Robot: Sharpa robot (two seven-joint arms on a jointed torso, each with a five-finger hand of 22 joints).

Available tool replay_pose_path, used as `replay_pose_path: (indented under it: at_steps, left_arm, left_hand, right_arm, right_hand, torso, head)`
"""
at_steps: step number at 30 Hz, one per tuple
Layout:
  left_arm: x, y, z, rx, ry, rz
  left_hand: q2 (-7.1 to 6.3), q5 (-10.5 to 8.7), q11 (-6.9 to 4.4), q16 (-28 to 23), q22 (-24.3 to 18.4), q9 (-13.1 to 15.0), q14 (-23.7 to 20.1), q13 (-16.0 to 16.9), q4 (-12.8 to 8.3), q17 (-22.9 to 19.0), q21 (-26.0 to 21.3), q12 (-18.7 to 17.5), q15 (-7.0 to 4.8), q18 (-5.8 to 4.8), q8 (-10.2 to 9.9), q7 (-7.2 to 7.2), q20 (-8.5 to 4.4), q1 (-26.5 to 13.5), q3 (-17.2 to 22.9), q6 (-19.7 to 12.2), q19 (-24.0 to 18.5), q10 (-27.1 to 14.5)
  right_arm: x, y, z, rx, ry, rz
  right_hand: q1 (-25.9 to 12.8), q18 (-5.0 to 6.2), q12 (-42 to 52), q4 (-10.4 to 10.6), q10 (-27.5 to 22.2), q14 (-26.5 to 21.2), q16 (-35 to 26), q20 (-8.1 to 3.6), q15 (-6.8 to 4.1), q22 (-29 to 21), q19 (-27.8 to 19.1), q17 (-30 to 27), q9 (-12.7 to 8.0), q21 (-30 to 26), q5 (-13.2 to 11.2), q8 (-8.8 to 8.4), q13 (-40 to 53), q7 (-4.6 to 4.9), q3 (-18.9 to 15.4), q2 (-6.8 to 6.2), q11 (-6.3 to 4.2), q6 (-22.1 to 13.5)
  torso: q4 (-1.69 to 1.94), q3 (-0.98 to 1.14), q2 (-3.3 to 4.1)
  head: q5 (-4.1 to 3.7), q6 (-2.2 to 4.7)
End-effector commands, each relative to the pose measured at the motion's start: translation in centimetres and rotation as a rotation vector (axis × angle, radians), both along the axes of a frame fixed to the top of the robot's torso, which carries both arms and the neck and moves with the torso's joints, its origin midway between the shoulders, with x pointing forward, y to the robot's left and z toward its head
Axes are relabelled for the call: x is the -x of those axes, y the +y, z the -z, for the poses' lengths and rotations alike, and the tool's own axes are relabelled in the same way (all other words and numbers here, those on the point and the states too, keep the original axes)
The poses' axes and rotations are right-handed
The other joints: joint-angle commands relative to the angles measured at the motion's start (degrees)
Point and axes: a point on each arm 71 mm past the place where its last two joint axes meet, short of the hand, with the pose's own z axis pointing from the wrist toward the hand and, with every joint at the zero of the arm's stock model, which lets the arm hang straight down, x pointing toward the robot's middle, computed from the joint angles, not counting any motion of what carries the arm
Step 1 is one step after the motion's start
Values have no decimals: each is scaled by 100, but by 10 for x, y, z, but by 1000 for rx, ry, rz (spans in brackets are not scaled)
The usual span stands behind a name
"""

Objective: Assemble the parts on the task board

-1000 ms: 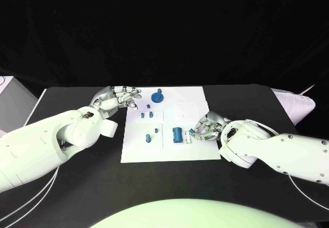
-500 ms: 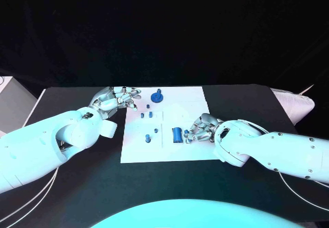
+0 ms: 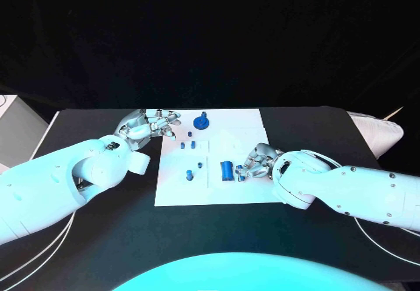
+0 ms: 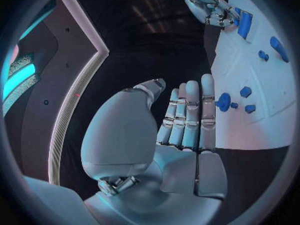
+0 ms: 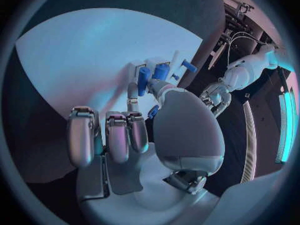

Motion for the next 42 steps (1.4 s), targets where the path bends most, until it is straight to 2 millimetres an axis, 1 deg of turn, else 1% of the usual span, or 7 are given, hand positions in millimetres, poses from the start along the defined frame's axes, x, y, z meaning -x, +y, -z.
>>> replay_pose_path:
  at_steps: [1, 11, 17, 22, 28, 34, 42]
  left_arm:
    - [1, -2, -1, 9, -4, 20]
    - [1, -2, -1, 9, -4, 20]
    - [1, -2, -1, 9, -3, 21]
    - [1, -3, -1, 9, -3, 22]
    - [1, -2, -1, 7, -2, 19]
    - [1, -1, -1, 7, -2, 19]
    - [1, -1, -1, 6, -1, 19]
  left_hand:
    - [22, -5, -7, -2, -5, -6, 13, 8, 32, 9, -22, 14, 35, 83, 21, -1, 3, 15, 0, -33, 35, -49]
    - [22, -5, -7, -2, -5, -6, 13, 8, 32, 9, -22, 14, 35, 83, 21, -1, 3, 15, 0, -33, 35, -49]
    - [22, -5, -7, -2, -5, -6, 13, 8, 32, 9, -22, 14, 35, 83, 21, -1, 3, 15, 0, -33, 35, -49]
    - [22, -5, -7, -2, -5, -6, 13, 8, 32, 9, -22, 14, 35, 83, 21, -1, 3, 15, 0, -33, 35, -49]
    - [22, -5, -7, -2, -5, -6, 13, 8, 32, 9, -22, 14, 35, 83, 21, -1, 3, 15, 0, -33, 35, -49]
    - [30, -4, -5, -5, -25, -8, 8, 9, 56, 12, -49, 16, 36, 82, 32, 1, 1, 45, -23, -36, 55, -59]
    - [30, -4, -5, -5, -25, -8, 8, 9, 56, 12, -49, 16, 36, 82, 32, 1, 1, 45, -23, -36, 55, -59]
  right_arm:
    - [-1, -1, 1, 62, -24, -26]
    - [0, -1, 1, 77, -35, -41]
    - [0, 2, 1, 76, -34, -50]
    - [1, 4, 3, 73, -23, -60]
    - [2, 5, 4, 69, -13, -64]
    - [3, 5, 5, 68, -10, -64]
    - [2, 3, 5, 74, -13, -56]
  right_hand:
    - [-80, -84, 39, 2, 513, 599, 37, -29, -32, 1072, 417, 1508, -16, 38, -31, -33, 1404, 29, -33, 4, -39, 3]
    - [-99, -84, 48, -1, 517, 599, 37, -30, -33, 1071, 416, 1508, -12, 34, -47, -19, 1409, 21, -43, 0, -44, 24]
    - [-120, -81, 39, -3, 513, 599, 37, -31, -35, 1066, 414, 1508, -12, 24, -61, -15, 1405, 20, -62, -20, -46, 26]
    - [-120, -81, 39, -3, 513, 599, 37, -31, -35, 1066, 414, 1508, -12, 24, -61, -15, 1405, 20, -62, -20, -46, 26]
    - [-175, -83, 38, 6, 512, 599, 37, -32, -35, 1071, 416, 1508, -14, 30, -95, -12, 1404, 22, -97, -38, -45, 27]
    - [-348, -83, 32, 22, 510, 599, 37, -31, -33, 1075, 417, 1508, -23, 30, -133, -6, 1403, 25, -171, -11, -42, 31]
    - [-653, -82, 34, 29, 511, 599, 37, -28, -30, 1076, 417, 1508, -40, 21, -196, -2, 1405, 27, -302, 56, -39, 35]
  torso:
    - [-9, 3, 4]
    - [5, -2, 5]
    - [1, -9, 9]
    - [21, -10, 11]
    - [10, -16, 8]
    - [3, -11, 10]
    - [14, -14, 14]
  head:
    - [-5, 0]
    - [-14, 10]
    - [-14, 14]
    - [-10, 3]
    - [4, -12]
    - [11, -12]
    - [-2, -6]
